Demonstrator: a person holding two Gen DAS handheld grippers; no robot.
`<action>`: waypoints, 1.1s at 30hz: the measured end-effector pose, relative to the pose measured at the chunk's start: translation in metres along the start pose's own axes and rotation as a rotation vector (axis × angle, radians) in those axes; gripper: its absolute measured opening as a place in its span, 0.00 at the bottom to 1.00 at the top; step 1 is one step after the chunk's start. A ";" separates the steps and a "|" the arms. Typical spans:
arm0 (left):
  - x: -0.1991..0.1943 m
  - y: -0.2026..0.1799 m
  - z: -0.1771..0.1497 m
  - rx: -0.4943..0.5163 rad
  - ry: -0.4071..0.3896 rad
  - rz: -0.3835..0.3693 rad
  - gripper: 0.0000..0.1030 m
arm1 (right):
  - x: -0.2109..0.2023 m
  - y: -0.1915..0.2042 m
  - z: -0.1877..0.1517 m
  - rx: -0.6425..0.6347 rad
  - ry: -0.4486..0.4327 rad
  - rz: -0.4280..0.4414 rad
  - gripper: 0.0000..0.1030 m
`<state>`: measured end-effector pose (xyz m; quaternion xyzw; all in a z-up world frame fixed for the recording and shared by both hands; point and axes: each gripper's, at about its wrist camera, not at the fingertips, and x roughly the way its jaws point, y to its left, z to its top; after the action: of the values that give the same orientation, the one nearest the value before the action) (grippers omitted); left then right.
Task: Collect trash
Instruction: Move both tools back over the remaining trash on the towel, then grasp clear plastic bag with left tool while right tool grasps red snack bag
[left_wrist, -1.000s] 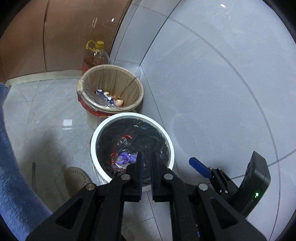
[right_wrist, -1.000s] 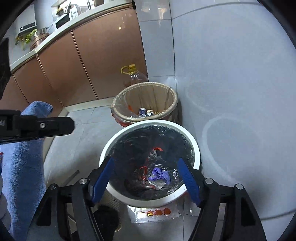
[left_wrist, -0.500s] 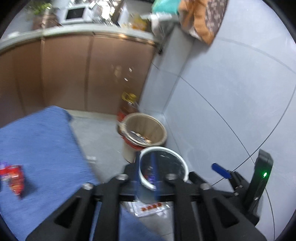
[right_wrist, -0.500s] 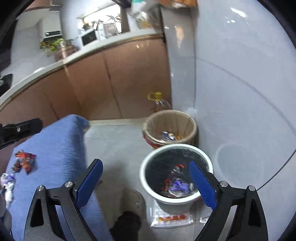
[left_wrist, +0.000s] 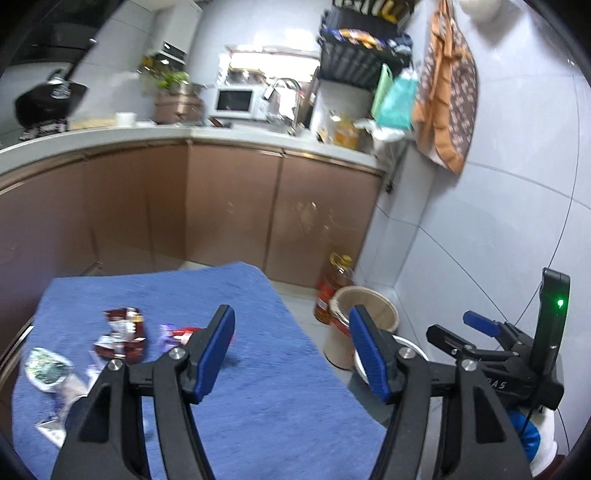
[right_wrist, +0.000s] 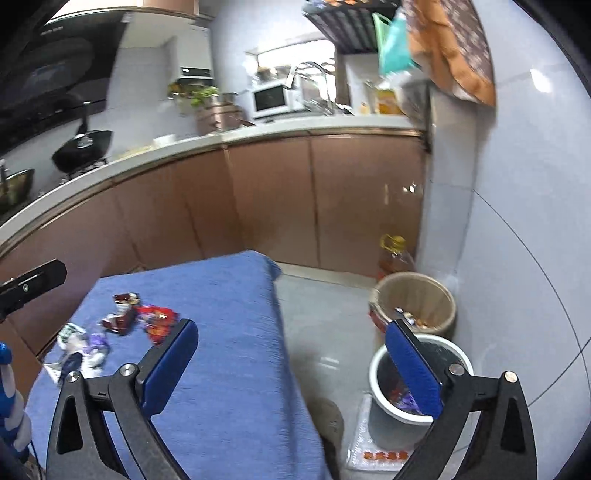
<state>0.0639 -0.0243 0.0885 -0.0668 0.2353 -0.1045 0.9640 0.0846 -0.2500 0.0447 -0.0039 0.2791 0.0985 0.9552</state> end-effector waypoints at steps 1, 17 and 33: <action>-0.008 0.003 0.000 0.001 -0.011 0.009 0.61 | -0.004 0.007 0.002 -0.012 -0.004 0.004 1.00; -0.090 0.097 -0.039 -0.099 -0.083 0.153 0.61 | -0.031 0.103 0.011 -0.140 -0.045 0.122 1.00; -0.122 0.216 -0.113 -0.195 0.026 0.312 0.61 | 0.030 0.173 -0.013 -0.272 0.112 0.300 1.00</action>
<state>-0.0581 0.2049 0.0039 -0.1210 0.2643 0.0687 0.9543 0.0691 -0.0761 0.0257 -0.0969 0.3135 0.2759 0.9034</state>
